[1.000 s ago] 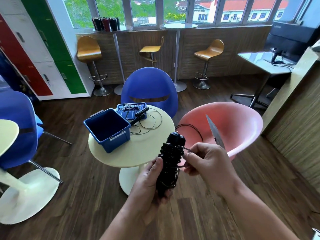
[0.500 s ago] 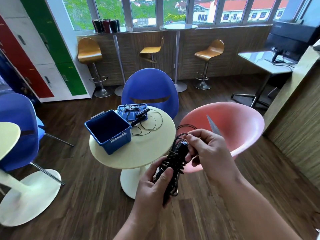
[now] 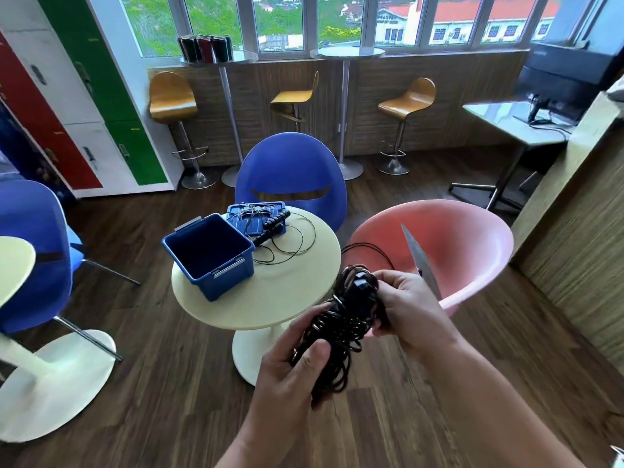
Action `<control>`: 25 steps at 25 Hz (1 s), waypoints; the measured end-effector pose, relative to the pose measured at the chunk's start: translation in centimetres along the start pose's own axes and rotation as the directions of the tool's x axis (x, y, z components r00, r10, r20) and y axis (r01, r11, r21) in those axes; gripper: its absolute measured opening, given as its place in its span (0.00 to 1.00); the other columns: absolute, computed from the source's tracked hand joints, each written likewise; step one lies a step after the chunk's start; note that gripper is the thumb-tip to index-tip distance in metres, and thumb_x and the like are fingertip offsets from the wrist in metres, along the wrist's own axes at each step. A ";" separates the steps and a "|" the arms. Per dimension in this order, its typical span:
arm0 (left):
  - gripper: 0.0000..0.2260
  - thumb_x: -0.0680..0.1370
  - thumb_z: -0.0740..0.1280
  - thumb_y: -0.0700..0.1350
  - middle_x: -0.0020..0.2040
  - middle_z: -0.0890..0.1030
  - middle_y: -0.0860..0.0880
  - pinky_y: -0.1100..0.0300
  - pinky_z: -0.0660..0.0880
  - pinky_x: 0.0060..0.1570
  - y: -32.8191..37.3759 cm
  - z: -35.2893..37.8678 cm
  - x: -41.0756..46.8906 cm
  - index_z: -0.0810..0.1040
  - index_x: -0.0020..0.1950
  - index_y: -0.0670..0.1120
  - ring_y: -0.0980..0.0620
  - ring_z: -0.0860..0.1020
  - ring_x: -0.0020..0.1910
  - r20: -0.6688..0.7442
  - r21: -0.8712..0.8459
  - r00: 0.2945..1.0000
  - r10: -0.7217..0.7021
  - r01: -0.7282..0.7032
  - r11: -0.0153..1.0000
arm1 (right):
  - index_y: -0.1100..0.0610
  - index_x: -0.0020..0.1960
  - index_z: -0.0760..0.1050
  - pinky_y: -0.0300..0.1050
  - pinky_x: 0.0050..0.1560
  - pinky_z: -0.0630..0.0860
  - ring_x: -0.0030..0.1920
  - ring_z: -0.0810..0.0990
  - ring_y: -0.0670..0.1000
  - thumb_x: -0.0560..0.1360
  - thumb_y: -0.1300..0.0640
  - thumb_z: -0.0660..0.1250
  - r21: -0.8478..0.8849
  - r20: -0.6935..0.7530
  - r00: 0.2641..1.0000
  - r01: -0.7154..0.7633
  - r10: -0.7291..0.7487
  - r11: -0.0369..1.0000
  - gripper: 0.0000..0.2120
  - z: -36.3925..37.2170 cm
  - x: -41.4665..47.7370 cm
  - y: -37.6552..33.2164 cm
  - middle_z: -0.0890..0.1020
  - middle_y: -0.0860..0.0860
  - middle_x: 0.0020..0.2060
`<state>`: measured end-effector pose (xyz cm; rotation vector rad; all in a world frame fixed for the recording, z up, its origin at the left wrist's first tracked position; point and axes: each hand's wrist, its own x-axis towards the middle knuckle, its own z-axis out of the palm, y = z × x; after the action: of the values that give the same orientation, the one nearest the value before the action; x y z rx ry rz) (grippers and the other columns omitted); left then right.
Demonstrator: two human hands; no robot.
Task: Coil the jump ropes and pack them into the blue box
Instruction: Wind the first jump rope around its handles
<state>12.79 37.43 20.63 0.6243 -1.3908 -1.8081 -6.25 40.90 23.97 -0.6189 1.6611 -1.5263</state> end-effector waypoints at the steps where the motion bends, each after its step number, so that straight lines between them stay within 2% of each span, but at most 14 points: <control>1: 0.16 0.73 0.72 0.48 0.51 0.87 0.45 0.60 0.80 0.36 0.0 0.0 0.2 0.84 0.61 0.50 0.50 0.85 0.43 0.019 -0.036 1.000 -0.021 0.022 0.999 | 0.58 0.42 0.81 0.38 0.23 0.68 0.20 0.71 0.48 0.80 0.63 0.66 -0.002 0.001 1.000 -0.001 0.001 1.000 0.10 0.2 0.1 0.2 0.77 0.52 0.26; 3: 0.17 0.75 0.71 0.48 0.50 0.86 0.42 0.57 0.80 0.33 0.2 0.1 0.5 0.83 0.63 0.48 0.48 0.85 0.40 -0.006 -0.163 0.992 -0.123 0.121 0.979 | 0.57 0.40 0.80 0.37 0.22 0.67 0.20 0.70 0.48 0.81 0.63 0.66 0.016 0.020 1.000 0.000 0.000 1.000 0.11 0.5 0.0 0.3 0.77 0.52 0.26; 5: 0.21 0.74 0.70 0.56 0.46 0.84 0.38 0.59 0.74 0.26 0.6 0.0 0.8 0.81 0.62 0.45 0.47 0.81 0.32 -0.054 -0.250 0.972 -0.227 0.207 0.946 | 0.59 0.42 0.79 0.38 0.21 0.68 0.20 0.71 0.48 0.80 0.63 0.68 0.015 0.088 0.996 -0.017 0.016 1.000 0.08 0.9 -0.5 0.5 0.77 0.53 0.26; 7: 0.27 0.78 0.63 0.63 0.42 0.80 0.36 0.64 0.65 0.20 1.0 -0.1 1.3 0.80 0.58 0.39 0.49 0.72 0.25 -0.096 -0.264 0.966 -0.238 0.206 0.942 | 0.62 0.45 0.78 0.38 0.21 0.70 0.21 0.72 0.49 0.79 0.63 0.69 0.008 0.145 0.989 -0.036 0.035 0.999 0.05 1.4 -1.3 1.1 0.77 0.54 0.26; 9: 0.29 0.80 0.57 0.64 0.39 0.79 0.39 0.65 0.61 0.18 1.4 -0.5 1.9 0.79 0.55 0.38 0.51 0.69 0.23 -0.133 -0.332 0.960 -0.246 0.191 0.924 | 0.63 0.45 0.78 0.40 0.23 0.70 0.21 0.73 0.49 0.79 0.63 0.68 -0.008 0.179 0.982 -0.059 0.060 0.998 0.04 2.1 -2.3 2.1 0.77 0.53 0.26; 12: 0.29 0.80 0.56 0.65 0.38 0.79 0.41 0.66 0.59 0.18 1.8 -0.9 2.5 0.78 0.53 0.39 0.52 0.69 0.22 -0.120 -0.386 0.954 -0.276 0.211 0.898 | 0.59 0.43 0.76 0.41 0.25 0.69 0.22 0.73 0.49 0.79 0.63 0.67 0.029 0.217 0.964 -0.162 0.152 0.986 0.06 2.7 -3.5 3.2 0.77 0.53 0.27; 14: 0.29 0.79 0.57 0.66 0.39 0.78 0.40 0.65 0.62 0.19 1.7 -0.9 2.4 0.82 0.50 0.42 0.50 0.71 0.23 -0.096 -0.391 0.936 -0.339 0.278 0.878 | 0.59 0.42 0.76 0.43 0.27 0.70 0.24 0.74 0.50 0.79 0.64 0.67 0.079 0.180 0.971 -0.175 0.158 0.981 0.07 2.6 -3.6 3.4 0.78 0.54 0.29; 16: 0.30 0.76 0.59 0.67 0.41 0.77 0.39 0.61 0.67 0.21 1.5 -0.7 2.2 0.83 0.52 0.42 0.48 0.73 0.27 -0.099 -0.385 0.914 -0.394 0.330 0.862 | 0.61 0.47 0.77 0.47 0.28 0.76 0.26 0.76 0.52 0.78 0.67 0.67 0.086 0.097 0.993 -0.077 0.069 0.993 0.04 2.2 -3.2 3.4 0.79 0.57 0.32; 18: 0.32 0.72 0.61 0.68 0.42 0.79 0.39 0.60 0.70 0.26 1.3 -0.4 1.9 0.82 0.56 0.41 0.49 0.76 0.31 -0.102 -0.366 0.908 -0.406 0.345 0.864 | 0.57 0.55 0.77 0.50 0.30 0.80 0.28 0.78 0.53 0.76 0.71 0.66 0.077 0.028 0.997 0.072 -0.074 0.994 0.12 2.1 -3.0 3.2 0.80 0.58 0.35; 20: 0.31 0.71 0.62 0.67 0.41 0.81 0.40 0.60 0.69 0.28 1.3 0.0 1.7 0.83 0.56 0.43 0.52 0.77 0.32 -0.096 -0.356 0.910 -0.403 0.347 0.868 | 0.56 0.53 0.80 0.52 0.33 0.83 0.31 0.80 0.54 0.77 0.70 0.67 0.033 0.005 0.970 0.242 -0.242 0.970 0.11 1.9 -2.9 3.1 0.81 0.58 0.36; 23: 0.28 0.71 0.65 0.66 0.43 0.81 0.41 0.61 0.69 0.29 1.7 0.0 1.9 0.83 0.56 0.44 0.52 0.75 0.33 -0.086 -0.389 0.913 -0.399 0.338 0.857 | 0.53 0.49 0.84 0.52 0.42 0.84 0.40 0.84 0.52 0.76 0.60 0.71 -0.130 0.104 0.902 0.430 -0.419 0.894 0.05 1.0 -3.5 3.5 0.85 0.53 0.43; 25: 0.27 0.73 0.65 0.65 0.44 0.81 0.41 0.62 0.72 0.29 2.0 0.1 2.2 0.82 0.57 0.43 0.51 0.75 0.34 -0.078 -0.446 0.911 -0.404 0.330 0.832 | 0.49 0.51 0.85 0.47 0.47 0.82 0.49 0.84 0.52 0.74 0.56 0.73 -0.300 0.170 0.831 0.555 -0.529 0.775 0.07 0.6 -3.7 4.2 0.82 0.49 0.55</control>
<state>11.97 35.53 22.70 0.8279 -0.7511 -2.2163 -3.03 44.12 20.65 -1.4352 1.7913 -1.5758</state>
